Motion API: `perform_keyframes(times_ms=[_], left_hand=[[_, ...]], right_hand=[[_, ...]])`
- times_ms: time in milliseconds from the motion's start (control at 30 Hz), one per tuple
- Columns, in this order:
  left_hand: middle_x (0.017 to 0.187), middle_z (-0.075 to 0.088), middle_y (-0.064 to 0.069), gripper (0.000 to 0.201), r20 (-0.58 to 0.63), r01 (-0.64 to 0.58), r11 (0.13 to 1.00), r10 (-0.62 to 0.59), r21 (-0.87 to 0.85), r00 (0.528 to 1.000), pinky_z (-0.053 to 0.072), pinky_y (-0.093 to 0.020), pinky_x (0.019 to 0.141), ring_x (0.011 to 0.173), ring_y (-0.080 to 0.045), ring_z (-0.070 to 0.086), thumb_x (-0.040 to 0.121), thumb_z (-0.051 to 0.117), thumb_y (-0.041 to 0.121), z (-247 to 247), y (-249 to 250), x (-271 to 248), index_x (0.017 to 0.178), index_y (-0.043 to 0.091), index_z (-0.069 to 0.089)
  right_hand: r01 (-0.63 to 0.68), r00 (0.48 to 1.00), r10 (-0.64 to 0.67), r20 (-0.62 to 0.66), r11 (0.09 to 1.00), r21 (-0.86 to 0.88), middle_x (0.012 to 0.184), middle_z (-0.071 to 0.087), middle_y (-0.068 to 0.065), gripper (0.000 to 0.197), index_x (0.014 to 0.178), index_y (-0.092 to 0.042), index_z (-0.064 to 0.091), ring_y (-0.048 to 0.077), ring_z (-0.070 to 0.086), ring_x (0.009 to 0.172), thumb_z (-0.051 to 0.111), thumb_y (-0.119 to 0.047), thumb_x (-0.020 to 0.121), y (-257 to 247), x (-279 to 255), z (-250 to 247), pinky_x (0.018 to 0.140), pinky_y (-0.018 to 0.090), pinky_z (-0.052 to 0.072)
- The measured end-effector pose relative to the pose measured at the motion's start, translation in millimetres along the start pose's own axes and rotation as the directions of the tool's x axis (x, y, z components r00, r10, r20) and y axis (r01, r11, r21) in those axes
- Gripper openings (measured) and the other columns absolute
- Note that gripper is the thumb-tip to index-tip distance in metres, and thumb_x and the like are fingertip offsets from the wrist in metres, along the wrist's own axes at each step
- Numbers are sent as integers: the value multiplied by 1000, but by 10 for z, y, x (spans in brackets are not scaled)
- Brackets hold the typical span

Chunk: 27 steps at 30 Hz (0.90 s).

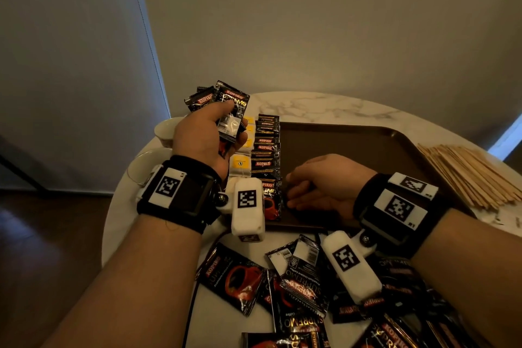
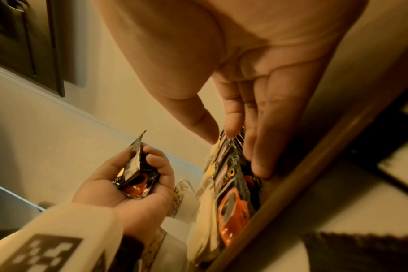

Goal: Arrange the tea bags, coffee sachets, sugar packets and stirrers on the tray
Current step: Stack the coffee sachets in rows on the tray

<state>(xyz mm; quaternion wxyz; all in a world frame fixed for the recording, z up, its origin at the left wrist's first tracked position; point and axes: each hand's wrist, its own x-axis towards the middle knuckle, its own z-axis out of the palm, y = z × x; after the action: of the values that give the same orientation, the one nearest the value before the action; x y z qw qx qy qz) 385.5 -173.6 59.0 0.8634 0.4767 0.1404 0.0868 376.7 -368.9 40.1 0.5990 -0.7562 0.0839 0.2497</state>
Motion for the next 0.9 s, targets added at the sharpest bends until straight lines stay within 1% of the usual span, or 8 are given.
perform_keyframes(times_ms=[67, 267, 400, 500, 667, 767, 833, 900], left_hand=[[79, 72, -10, 15, 1, 4, 1000, -4, 3, 1000, 55, -26, 55, 68, -20, 69, 95, 69, 19, 3, -1, 1, 105, 7, 70], [81, 72, -10, 12, 4, 12, 1000, -12, 19, 1000, 55, -27, 55, 69, -20, 70, 95, 68, 19, 10, -27, -3, 102, 9, 69], [83, 71, -11, 12, 5, 25, 999, -26, 26, 1000, 54, -27, 56, 71, -21, 69, 95, 69, 19, 12, -29, 10, 102, 9, 69], [80, 70, -11, 10, 15, 31, 999, -31, 34, 999, 54, -27, 55, 70, -20, 68, 95, 68, 18, 19, -36, 1, 97, 9, 68], [78, 70, -10, 11, 25, 33, 999, -34, 37, 999, 55, -25, 53, 66, -19, 68, 96, 65, 18, 25, -42, -7, 100, 8, 67], [78, 71, -10, 11, 25, 36, 998, -37, 45, 999, 55, -25, 52, 65, -18, 68, 96, 64, 18, 33, -59, -3, 99, 8, 68], [76, 70, -10, 10, 26, 36, 998, -37, 46, 999, 55, -25, 54, 65, -18, 68, 97, 64, 18, 34, -68, 7, 97, 8, 67], [76, 71, -9, 9, 26, 36, 998, -37, 44, 999, 55, -26, 55, 67, -18, 69, 97, 64, 18, 29, -72, 18, 97, 9, 67]], right_hand=[[-5, 1000, 5, 3, 1000, 8, 86, 74, 20, 22, 113, 0, 67, 34, 77, 84, 69, -9, 94, 8, -32, 19, 66, 34, 62], [2, 1000, -3, 23, 999, 46, 79, 76, 17, 18, 109, 3, 68, 35, 77, 89, 66, -8, 94, 41, -47, 33, 76, 37, 62], [-3, 1000, 3, 6, 997, 73, 88, 77, 19, 17, 108, 0, 68, 33, 77, 88, 66, -10, 95, 51, -18, 3, 80, 37, 62], [-2, 1000, 2, 2, 997, 81, 94, 76, 20, 17, 109, -1, 67, 33, 77, 89, 67, -11, 95, 41, 24, -6, 82, 39, 62], [87, 994, -71, -89, 978, 188, 108, 71, 18, 6, 101, -7, 64, 29, 72, 99, 61, -10, 98, -117, 225, -50, 88, 40, 59], [83, 995, -66, -74, 961, 263, 112, 71, 18, 9, 107, -7, 62, 28, 70, 99, 56, -9, 100, -166, 342, -51, 87, 38, 58], [75, 996, -61, -64, 961, 267, 109, 72, 16, 15, 113, -6, 62, 28, 71, 98, 55, -10, 100, -177, 403, -48, 90, 40, 58], [69, 997, -56, -62, 966, 249, 108, 74, 15, 17, 114, -5, 64, 28, 73, 98, 56, -11, 100, -188, 448, -49, 92, 42, 58]])
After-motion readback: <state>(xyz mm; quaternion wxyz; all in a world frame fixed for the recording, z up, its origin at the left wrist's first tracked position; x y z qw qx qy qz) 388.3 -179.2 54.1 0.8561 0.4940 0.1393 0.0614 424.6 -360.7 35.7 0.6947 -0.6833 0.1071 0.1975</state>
